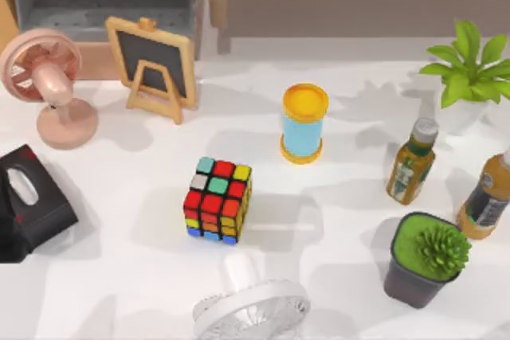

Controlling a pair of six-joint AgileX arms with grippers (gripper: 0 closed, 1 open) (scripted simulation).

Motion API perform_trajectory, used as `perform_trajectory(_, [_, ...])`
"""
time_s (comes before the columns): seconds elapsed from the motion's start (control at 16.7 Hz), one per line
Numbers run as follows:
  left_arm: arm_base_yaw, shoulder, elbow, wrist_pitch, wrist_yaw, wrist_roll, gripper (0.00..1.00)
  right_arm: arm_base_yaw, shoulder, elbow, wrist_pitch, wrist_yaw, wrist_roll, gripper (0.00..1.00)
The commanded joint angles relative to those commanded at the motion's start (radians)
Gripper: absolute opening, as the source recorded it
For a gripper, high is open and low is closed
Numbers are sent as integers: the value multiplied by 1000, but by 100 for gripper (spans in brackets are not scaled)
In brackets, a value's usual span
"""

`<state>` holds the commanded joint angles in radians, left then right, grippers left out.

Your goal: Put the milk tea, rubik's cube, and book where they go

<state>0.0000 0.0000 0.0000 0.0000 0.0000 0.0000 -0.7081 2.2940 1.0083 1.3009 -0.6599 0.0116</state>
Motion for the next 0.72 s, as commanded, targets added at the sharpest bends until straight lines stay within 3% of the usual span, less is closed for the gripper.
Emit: perform_trajectory(0.72, [0, 0, 0, 0, 0, 0, 100, -46, -40, -99, 59, -47, 3, 100])
